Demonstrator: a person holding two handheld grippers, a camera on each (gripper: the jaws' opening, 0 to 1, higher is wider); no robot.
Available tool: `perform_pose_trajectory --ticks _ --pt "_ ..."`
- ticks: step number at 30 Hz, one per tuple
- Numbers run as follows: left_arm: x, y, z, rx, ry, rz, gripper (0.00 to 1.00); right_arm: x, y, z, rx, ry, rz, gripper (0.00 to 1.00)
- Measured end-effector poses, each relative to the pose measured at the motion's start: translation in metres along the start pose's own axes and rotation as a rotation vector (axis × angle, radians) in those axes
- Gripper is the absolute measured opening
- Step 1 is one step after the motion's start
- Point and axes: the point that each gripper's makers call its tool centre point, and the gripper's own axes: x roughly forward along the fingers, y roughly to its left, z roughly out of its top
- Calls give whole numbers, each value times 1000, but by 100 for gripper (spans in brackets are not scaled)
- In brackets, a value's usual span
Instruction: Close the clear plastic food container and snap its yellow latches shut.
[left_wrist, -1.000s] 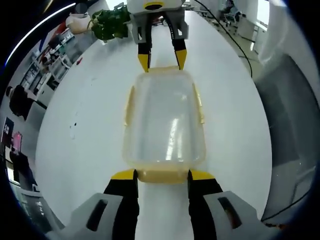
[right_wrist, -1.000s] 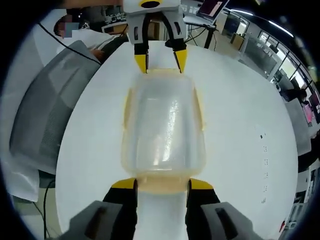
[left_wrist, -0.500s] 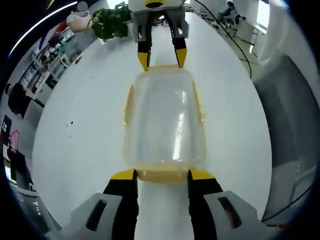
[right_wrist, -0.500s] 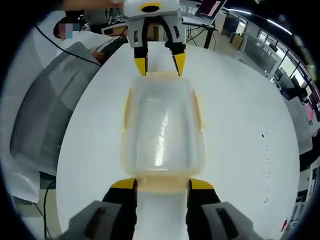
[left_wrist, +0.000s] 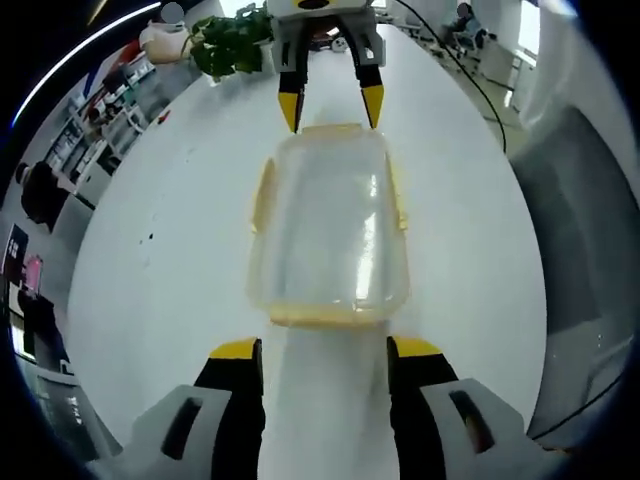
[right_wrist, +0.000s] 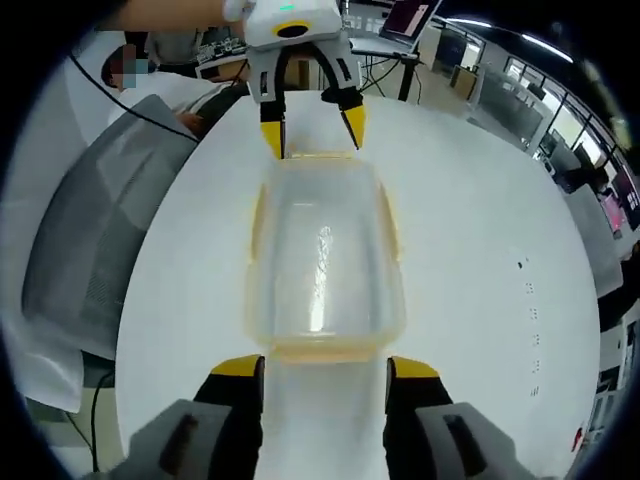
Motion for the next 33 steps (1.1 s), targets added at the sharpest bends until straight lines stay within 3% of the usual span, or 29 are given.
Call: perform_pose_trajectory --ticks 3,8,9,10,13,17,21,22,25,26,29,31,33 --pt "-7 0 2 -43 -24 12 49 -6 0 0 57 -32 -19 49" --pt "-13 4 10 -195 -91 55 50 -11 2 1 136 -60 -47 46" --pt "-13 4 12 -217 -100 61 50 -13 -6 5 122 -88 -105 45" --pt "-13 2 16 -248 -125 64 51 -13 -3 6 145 -94 -92 45" --pt "-10 -1 14 -243 -91 90 51 -14 -1 9 221 -116 -105 46" --pt "-9 1 22 -408 -147 121 51 -14 2 19 304 -166 -104 46" --pt "-5 -2 19 -414 -125 136 51 -13 -2 20 395 -182 -137 45" --pt "-4 -2 20 -452 -135 137 51 -13 -3 21 421 -198 -146 44" --pt "-5 2 21 -556 -164 160 50 -14 -10 23 503 -242 -182 44" --pt "-5 3 22 -579 -176 161 50 -14 -14 22 567 -258 -205 44" --pt "-4 5 32 -695 -269 141 48 -13 -17 21 617 -279 -224 44" --pt "-2 9 24 -699 -240 171 47 -10 -14 22 651 -283 -215 44" --pt "2 7 25 -749 -246 170 48 -7 -14 21 675 -287 -224 43"
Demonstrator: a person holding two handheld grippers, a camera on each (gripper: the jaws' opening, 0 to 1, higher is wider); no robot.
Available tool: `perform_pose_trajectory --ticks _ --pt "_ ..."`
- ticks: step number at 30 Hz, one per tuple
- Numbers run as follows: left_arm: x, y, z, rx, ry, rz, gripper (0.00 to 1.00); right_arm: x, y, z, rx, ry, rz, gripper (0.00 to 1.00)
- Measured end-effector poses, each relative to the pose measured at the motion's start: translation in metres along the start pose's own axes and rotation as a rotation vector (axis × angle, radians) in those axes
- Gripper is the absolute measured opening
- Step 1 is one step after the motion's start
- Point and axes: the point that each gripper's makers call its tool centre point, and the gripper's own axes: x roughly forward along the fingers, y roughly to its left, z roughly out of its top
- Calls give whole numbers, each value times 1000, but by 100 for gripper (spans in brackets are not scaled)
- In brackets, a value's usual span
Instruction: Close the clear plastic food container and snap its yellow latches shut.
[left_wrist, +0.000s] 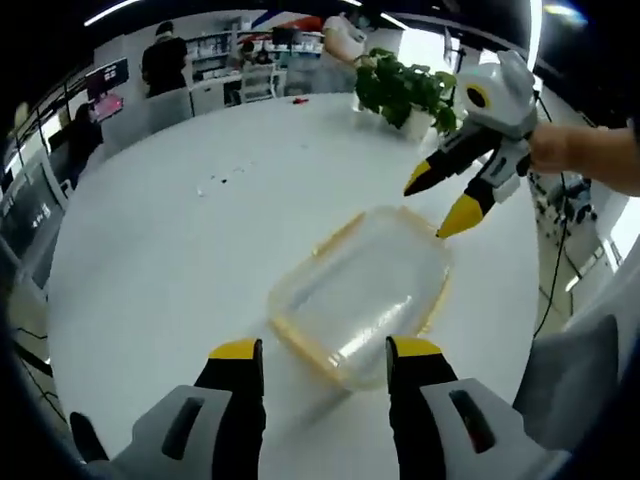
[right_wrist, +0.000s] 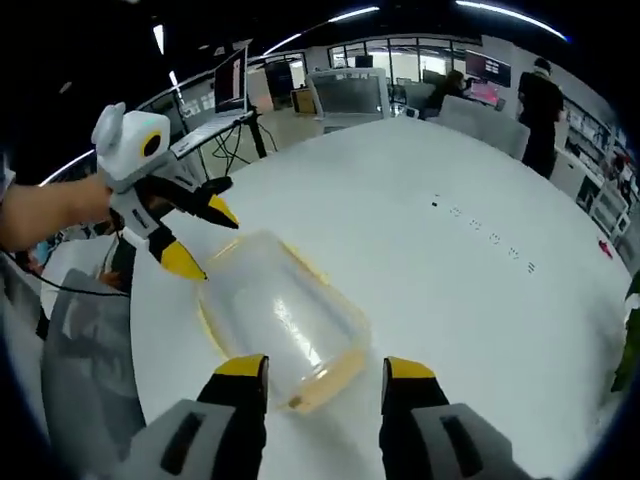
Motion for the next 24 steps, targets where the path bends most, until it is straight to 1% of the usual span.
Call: perform_pose_trajectory --ticks 1,3,5,7,8,9,10,11,13,14,15,18,20,21,22,24 --pt "1 -1 -1 -11 3 -2 48 1 0 -2 11 5 -6 43" --pt "2 2 -2 -25 3 20 47 2 -1 -5 30 13 -20 43" --pt "3 2 -2 -15 2 35 47 2 -9 2 42 -37 -71 44" --pt "4 1 -1 -60 -7 35 48 2 -6 -2 82 -29 -69 44" --pt "5 1 -2 -55 -5 38 48 3 -6 -3 89 -26 -70 44" --pt "6 2 0 -71 -17 48 48 5 -5 -5 107 -24 -65 44" --pt "6 2 -1 -76 -16 49 48 6 -5 -7 120 -24 -63 44" --pt "7 0 0 -101 -20 43 47 8 -4 -8 138 -24 -61 43" --pt "8 -2 -1 -125 -21 34 47 10 0 -11 174 -20 -47 43" --pt "9 -3 -2 -153 -22 25 46 12 3 -9 227 -40 -25 43" --pt "9 -3 -3 -171 -19 23 46 13 4 -11 264 -42 -19 43" --pt "9 -4 -3 -173 -26 23 45 14 6 -11 317 -48 -3 42" --pt "9 -6 -4 -194 -27 6 43 15 6 -11 350 -54 13 41" --pt "9 -7 -4 -205 -25 -3 41 16 8 -11 346 -60 31 39" --pt "10 -9 -4 -212 -24 -15 41 17 9 -12 360 -55 28 40" --pt "9 -8 -4 -194 -18 -4 41 17 10 -12 362 -56 31 40"
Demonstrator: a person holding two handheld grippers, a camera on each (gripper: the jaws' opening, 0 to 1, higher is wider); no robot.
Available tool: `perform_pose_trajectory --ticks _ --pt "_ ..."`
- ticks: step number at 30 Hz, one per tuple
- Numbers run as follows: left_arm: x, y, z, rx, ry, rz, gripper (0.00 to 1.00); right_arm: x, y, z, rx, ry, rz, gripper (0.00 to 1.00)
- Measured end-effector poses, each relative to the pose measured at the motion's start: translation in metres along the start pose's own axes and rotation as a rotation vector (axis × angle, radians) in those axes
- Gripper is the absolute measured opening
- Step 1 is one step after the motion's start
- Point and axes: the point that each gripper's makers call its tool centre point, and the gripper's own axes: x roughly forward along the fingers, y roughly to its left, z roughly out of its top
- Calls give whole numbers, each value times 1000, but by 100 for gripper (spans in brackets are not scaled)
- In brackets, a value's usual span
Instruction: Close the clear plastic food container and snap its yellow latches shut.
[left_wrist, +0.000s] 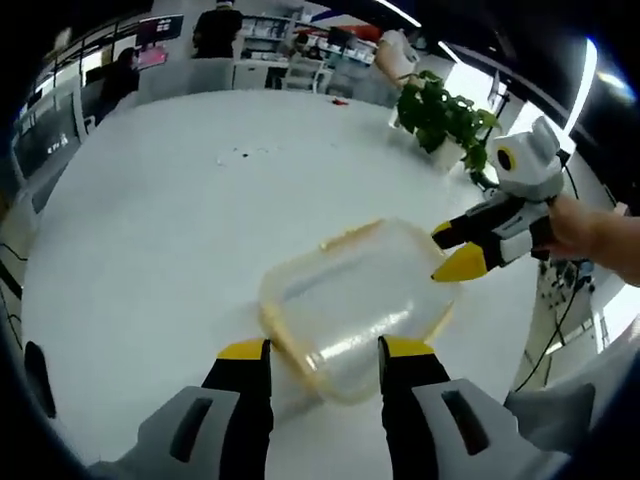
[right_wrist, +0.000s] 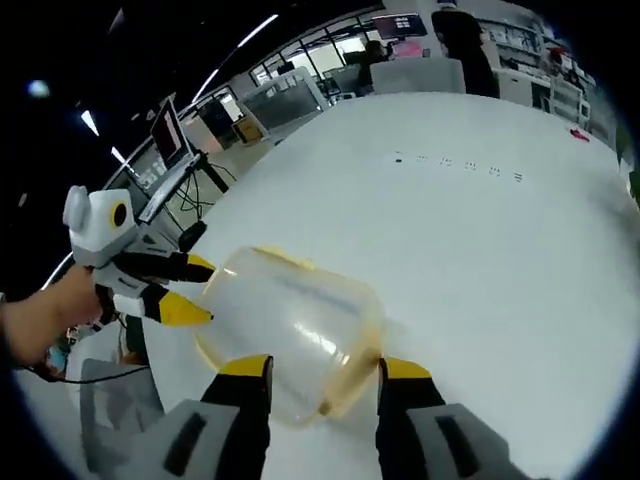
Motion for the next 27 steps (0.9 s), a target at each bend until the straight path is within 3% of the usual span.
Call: perform_pose_trajectory --ticks 8,10,12,13,27 --pt "1 -2 0 -20 -4 -5 37 1 1 0 10 17 10 37" --pt "2 -4 -1 -17 5 -1 36 4 3 1 62 -6 27 33" --pt "4 -9 -3 -73 35 -3 34 2 5 3 22 -20 19 33" --pt "3 -6 -5 -23 49 10 34 1 7 3 27 -17 18 33" --pt "7 -6 0 -9 47 -24 36 0 4 -1 70 -17 1 35"
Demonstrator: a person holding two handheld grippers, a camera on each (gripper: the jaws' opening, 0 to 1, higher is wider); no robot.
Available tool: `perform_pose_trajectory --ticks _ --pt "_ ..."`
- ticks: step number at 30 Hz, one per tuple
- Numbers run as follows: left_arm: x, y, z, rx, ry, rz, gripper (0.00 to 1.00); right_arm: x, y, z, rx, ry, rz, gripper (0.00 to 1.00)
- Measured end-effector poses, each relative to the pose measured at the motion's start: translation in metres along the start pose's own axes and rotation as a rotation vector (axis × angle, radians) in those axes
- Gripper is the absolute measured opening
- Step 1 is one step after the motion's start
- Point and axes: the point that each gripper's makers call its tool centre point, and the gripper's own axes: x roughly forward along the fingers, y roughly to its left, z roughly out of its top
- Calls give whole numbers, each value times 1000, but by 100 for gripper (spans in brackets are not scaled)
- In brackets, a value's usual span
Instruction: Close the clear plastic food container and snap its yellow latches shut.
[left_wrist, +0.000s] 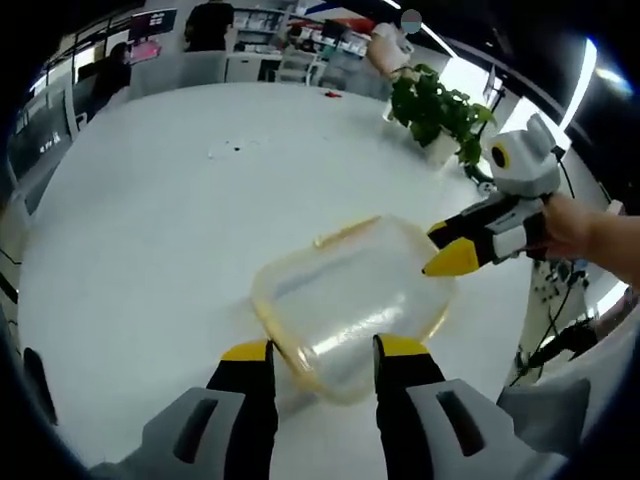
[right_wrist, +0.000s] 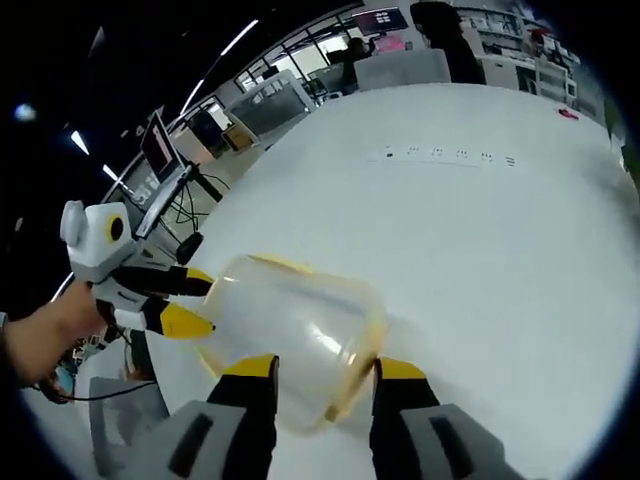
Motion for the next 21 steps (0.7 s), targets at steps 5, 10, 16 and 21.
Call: perform_pose_trajectory --ticks 5,10,16,21 --pt "1 -1 2 17 -6 -17 37 -1 0 -2 11 12 -5 35" --pt "0 -1 2 28 -6 -24 38 -3 4 -8 -56 51 -1 39" --pt "-3 2 3 53 -5 -22 39 -8 3 -9 -93 78 2 37" --pt "-8 6 3 119 10 -23 36 -13 4 -4 -147 97 7 39"
